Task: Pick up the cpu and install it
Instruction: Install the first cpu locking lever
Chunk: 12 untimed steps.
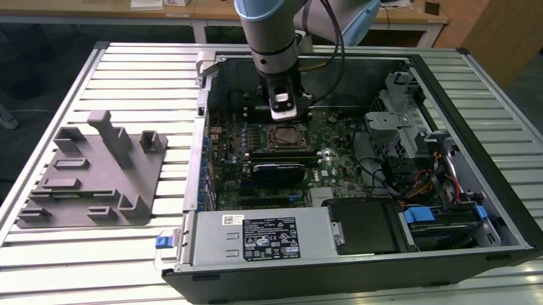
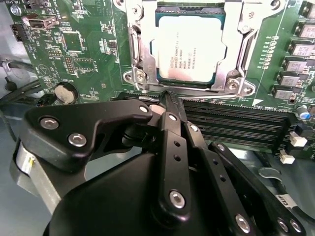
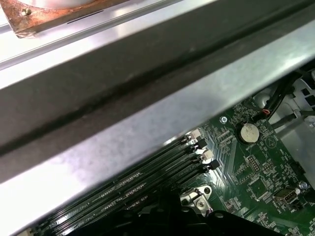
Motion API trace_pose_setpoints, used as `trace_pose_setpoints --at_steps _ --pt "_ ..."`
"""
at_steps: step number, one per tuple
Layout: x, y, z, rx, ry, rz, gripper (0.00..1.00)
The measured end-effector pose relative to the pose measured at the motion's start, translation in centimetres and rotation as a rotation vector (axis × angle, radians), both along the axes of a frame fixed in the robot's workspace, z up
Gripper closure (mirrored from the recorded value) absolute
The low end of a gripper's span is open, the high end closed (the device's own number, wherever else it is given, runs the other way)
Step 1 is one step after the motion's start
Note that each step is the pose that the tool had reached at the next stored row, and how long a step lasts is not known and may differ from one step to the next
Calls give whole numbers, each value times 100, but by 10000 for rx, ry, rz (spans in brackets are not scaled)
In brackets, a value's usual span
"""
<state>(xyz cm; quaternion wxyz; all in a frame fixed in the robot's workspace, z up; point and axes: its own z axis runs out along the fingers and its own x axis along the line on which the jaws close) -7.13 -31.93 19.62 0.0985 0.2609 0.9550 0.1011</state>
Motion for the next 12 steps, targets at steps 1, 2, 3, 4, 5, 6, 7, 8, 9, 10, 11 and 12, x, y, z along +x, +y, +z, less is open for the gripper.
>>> trace_pose_setpoints --at_steps 1,2,3,4,5,6,7,8,9,10,11,12 --pt "0 0 -1 0 -2 1 89" --pt "-1 -1 -2 0 -5 0 89" --pt "-1 -2 -4 0 -8 0 89" --pt "-1 -3 -6 1 -9 -2 89" --pt "-1 -5 -7 1 -10 -2 89" --pt "-1 -7 -9 1 -11 -2 89" --pt "-1 -10 -11 0 -12 0 89" --pt "-1 -13 -13 0 -14 -1 89" --pt "-1 -16 -14 -1 -16 0 89" --pt "-1 -18 -15 -3 -17 -1 89" --pt "-1 -20 -15 -7 -18 -1 89" --pt "-1 -22 -16 -11 -19 -1 89"
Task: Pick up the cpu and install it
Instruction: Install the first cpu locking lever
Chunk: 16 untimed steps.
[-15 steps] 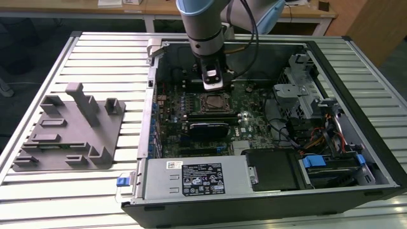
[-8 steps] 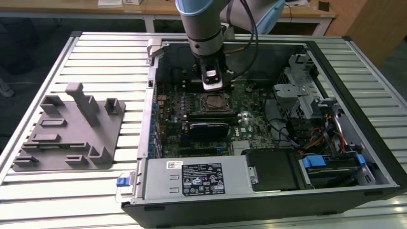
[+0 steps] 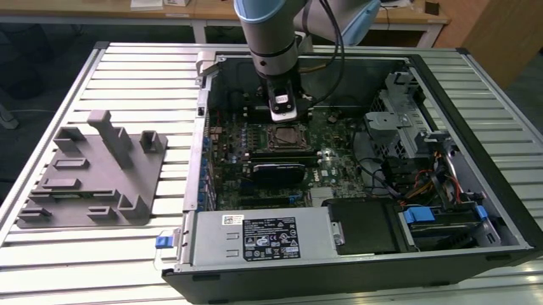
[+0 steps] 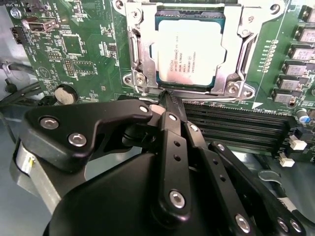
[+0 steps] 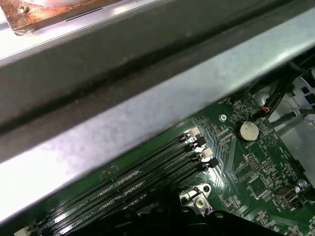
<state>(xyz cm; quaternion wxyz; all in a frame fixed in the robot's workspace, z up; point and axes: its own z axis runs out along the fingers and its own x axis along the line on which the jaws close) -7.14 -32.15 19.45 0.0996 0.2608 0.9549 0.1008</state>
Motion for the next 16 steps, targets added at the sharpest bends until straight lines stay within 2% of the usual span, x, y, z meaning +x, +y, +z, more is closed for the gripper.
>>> trace_pose_setpoints --at_steps 10,16 --pt "0 -5 -2 -22 -6 1 89" --pt "0 -4 85 -9 -7 0 89"
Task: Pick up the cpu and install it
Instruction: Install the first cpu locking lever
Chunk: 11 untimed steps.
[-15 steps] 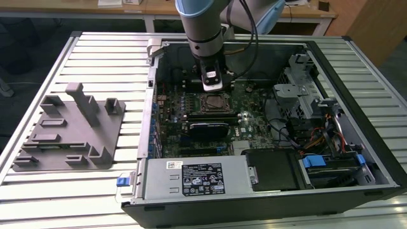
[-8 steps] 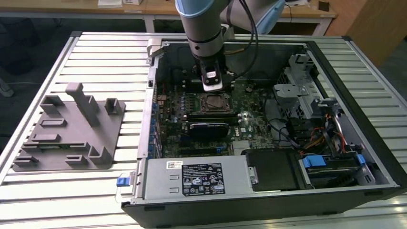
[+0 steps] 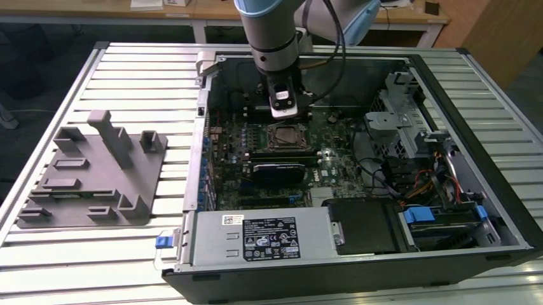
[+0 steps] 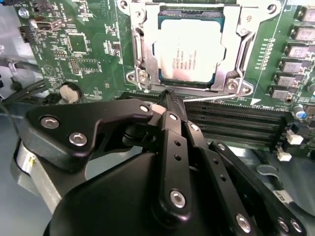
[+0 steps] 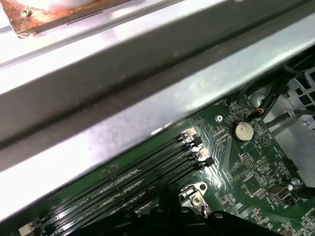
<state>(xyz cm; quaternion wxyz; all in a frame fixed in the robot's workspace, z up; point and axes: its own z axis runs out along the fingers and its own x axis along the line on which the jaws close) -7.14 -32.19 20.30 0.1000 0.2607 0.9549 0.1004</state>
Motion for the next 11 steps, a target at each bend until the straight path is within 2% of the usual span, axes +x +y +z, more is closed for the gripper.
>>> trace_pose_setpoints --at_steps 3,8,11 --pt "0 1 3 54 1 0 89" --pt "-10 12 2 217 0 0 89" --pt "-18 13 0 252 -1 -1 89"
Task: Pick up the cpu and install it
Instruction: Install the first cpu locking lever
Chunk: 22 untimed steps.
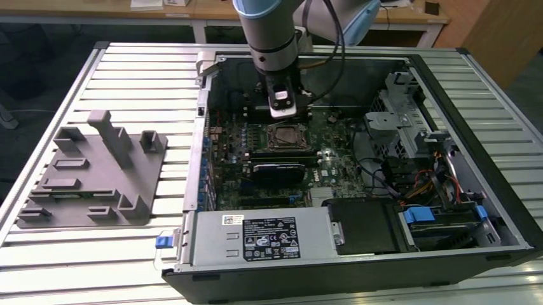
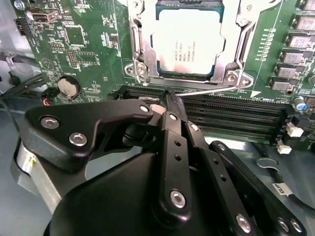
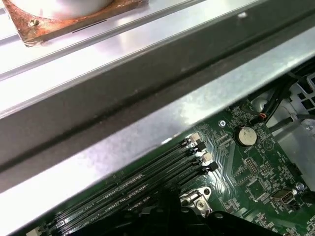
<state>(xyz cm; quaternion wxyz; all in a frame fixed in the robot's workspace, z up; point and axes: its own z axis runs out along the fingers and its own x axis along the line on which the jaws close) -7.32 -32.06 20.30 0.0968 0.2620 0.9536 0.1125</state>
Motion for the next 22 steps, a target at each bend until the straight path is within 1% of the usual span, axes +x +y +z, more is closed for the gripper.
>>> trace_pose_setpoints --at_steps 4,7,13,22 --pt "-5 -1 -13 -4 2 3 89" --pt "-5 -1 -17 -33 3 1 89" --pt "-6 -11 -22 -139 2 0 89" --pt "-4 -11 -36 -141 1 1 89"
